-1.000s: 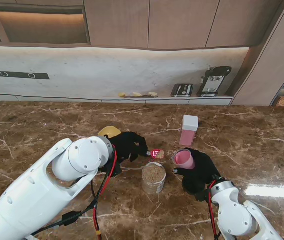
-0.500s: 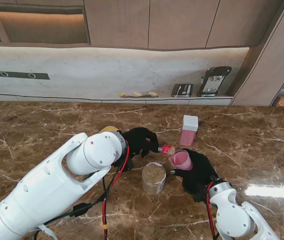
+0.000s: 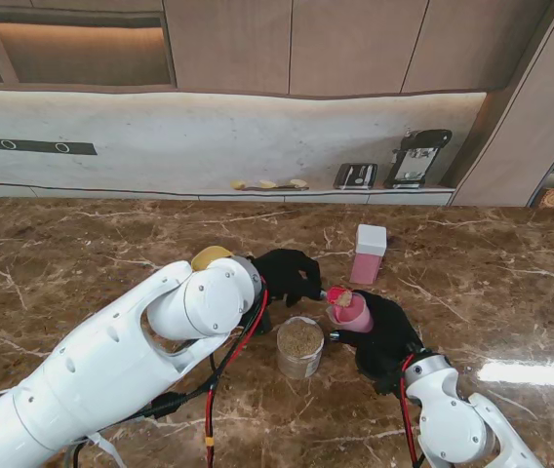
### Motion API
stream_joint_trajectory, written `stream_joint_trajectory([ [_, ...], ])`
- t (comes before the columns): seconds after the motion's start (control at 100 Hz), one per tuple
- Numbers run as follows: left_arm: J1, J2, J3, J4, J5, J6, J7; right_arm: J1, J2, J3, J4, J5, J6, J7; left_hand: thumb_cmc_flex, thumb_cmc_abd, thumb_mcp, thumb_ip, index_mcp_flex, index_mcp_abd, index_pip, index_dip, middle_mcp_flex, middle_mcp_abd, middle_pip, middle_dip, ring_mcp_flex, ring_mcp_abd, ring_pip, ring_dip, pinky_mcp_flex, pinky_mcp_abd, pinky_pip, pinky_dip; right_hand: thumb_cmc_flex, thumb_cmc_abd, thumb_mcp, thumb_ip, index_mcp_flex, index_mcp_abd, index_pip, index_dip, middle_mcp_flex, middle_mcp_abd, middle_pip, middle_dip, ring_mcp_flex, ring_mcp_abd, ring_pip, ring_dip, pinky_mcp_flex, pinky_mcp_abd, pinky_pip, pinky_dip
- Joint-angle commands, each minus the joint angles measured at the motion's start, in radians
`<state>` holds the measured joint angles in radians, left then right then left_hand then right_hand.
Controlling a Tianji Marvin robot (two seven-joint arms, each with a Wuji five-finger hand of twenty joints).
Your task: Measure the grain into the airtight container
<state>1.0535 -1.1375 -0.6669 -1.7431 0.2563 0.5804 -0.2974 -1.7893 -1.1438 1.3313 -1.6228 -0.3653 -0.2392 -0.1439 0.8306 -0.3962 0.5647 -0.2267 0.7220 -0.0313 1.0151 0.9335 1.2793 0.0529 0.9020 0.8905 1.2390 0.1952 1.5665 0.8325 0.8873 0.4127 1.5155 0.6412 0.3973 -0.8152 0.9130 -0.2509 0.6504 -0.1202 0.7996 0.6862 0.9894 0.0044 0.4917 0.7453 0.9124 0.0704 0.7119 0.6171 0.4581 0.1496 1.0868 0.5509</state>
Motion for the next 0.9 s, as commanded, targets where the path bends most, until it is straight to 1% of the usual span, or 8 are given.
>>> stream_joint_trajectory([
  [0.0,-0.003,0.000,0.010,-0.002,0.023,-0.022,-0.004,-0.006,-0.004,-0.002,0.005,0.008,0.002,0.012,0.085,0.046,0.007,0.023,0.009,-0.083,0.037,0.035,0.040,-0.024,0.033,0.017,0.031,-0.027,0.094,0.009,0.014,0.025,0.074,0.018,0.142,0.168,0.175,-0.039,0.101,-0.126,0.112,-0.002,0.061,-0.061,0.040,0.018,0.033,-0.047,0.037,-0.003,0.001,-0.013,0.030,-0.001],
  [0.15,-0.010,0.006,0.035,-0.008,0.100,-0.064,-0.003,-0.006,-0.005,-0.003,0.005,0.012,0.001,0.012,0.080,0.045,0.011,0.021,0.010,-0.089,0.038,0.035,0.043,-0.028,0.033,0.016,0.031,-0.033,0.095,0.009,0.019,0.017,0.074,0.016,0.142,0.167,0.176,-0.039,0.102,-0.125,0.113,-0.002,0.060,-0.061,0.040,0.018,0.032,-0.048,0.037,-0.003,0.000,-0.014,0.029,-0.001],
  [0.22,-0.008,0.003,0.043,-0.008,0.131,-0.083,0.011,-0.006,-0.005,-0.003,0.005,0.014,0.000,0.012,0.078,0.042,0.014,0.021,0.012,-0.089,0.038,0.035,0.045,-0.024,0.034,0.016,0.031,-0.031,0.096,0.009,0.021,0.022,0.073,0.015,0.142,0.167,0.176,-0.039,0.102,-0.126,0.113,-0.002,0.061,-0.062,0.040,0.018,0.032,-0.047,0.037,-0.003,-0.001,-0.014,0.029,-0.001],
  [0.32,-0.015,0.007,0.061,-0.006,0.201,-0.121,0.015,-0.006,-0.005,-0.004,0.005,0.014,-0.002,0.013,0.069,0.041,0.021,0.018,0.012,-0.099,0.040,0.036,0.048,-0.036,0.034,0.016,0.031,-0.039,0.097,0.008,0.026,0.017,0.073,0.013,0.141,0.167,0.176,-0.039,0.101,-0.126,0.113,-0.002,0.061,-0.062,0.041,0.018,0.032,-0.048,0.037,-0.003,-0.001,-0.013,0.029,-0.001],
  [0.39,-0.011,0.005,0.065,-0.003,0.231,-0.143,0.030,-0.006,-0.005,-0.003,0.005,0.016,-0.002,0.013,0.067,0.039,0.026,0.017,0.013,-0.099,0.040,0.035,0.048,-0.034,0.033,0.015,0.031,-0.040,0.097,0.008,0.029,0.015,0.073,0.011,0.141,0.166,0.176,-0.039,0.101,-0.126,0.113,-0.002,0.060,-0.062,0.040,0.017,0.032,-0.047,0.037,-0.003,-0.001,-0.013,0.029,-0.001],
  [0.62,0.010,0.009,0.061,-0.003,0.346,-0.248,0.070,-0.009,-0.006,-0.001,0.003,0.023,-0.001,0.013,0.054,0.032,0.041,0.012,0.016,-0.108,0.043,0.035,0.052,-0.040,0.032,0.015,0.031,-0.041,0.100,0.007,0.033,0.016,0.073,0.008,0.140,0.166,0.177,-0.040,0.101,-0.126,0.112,-0.002,0.060,-0.062,0.040,0.017,0.031,-0.048,0.036,-0.004,-0.001,-0.013,0.029,-0.001],
  [0.78,0.023,0.020,0.052,-0.007,0.435,-0.326,0.078,-0.009,-0.006,0.000,0.002,0.028,0.000,0.012,0.041,0.031,0.056,0.007,0.014,-0.120,0.046,0.036,0.054,-0.049,0.032,0.016,0.032,-0.051,0.100,0.005,0.037,0.004,0.074,0.005,0.141,0.165,0.178,-0.039,0.100,-0.126,0.112,-0.002,0.060,-0.062,0.040,0.017,0.032,-0.047,0.037,-0.004,-0.001,-0.013,0.029,-0.001],
  [0.89,0.032,0.029,0.045,-0.016,0.488,-0.359,0.072,-0.009,-0.006,0.001,0.003,0.029,0.000,0.012,0.038,0.030,0.062,0.005,0.015,-0.120,0.047,0.034,0.054,-0.049,0.031,0.016,0.031,-0.050,0.101,0.005,0.038,0.007,0.074,0.003,0.140,0.165,0.177,-0.040,0.100,-0.126,0.112,-0.002,0.059,-0.062,0.040,0.017,0.032,-0.047,0.037,-0.004,-0.001,-0.013,0.029,-0.001],
])
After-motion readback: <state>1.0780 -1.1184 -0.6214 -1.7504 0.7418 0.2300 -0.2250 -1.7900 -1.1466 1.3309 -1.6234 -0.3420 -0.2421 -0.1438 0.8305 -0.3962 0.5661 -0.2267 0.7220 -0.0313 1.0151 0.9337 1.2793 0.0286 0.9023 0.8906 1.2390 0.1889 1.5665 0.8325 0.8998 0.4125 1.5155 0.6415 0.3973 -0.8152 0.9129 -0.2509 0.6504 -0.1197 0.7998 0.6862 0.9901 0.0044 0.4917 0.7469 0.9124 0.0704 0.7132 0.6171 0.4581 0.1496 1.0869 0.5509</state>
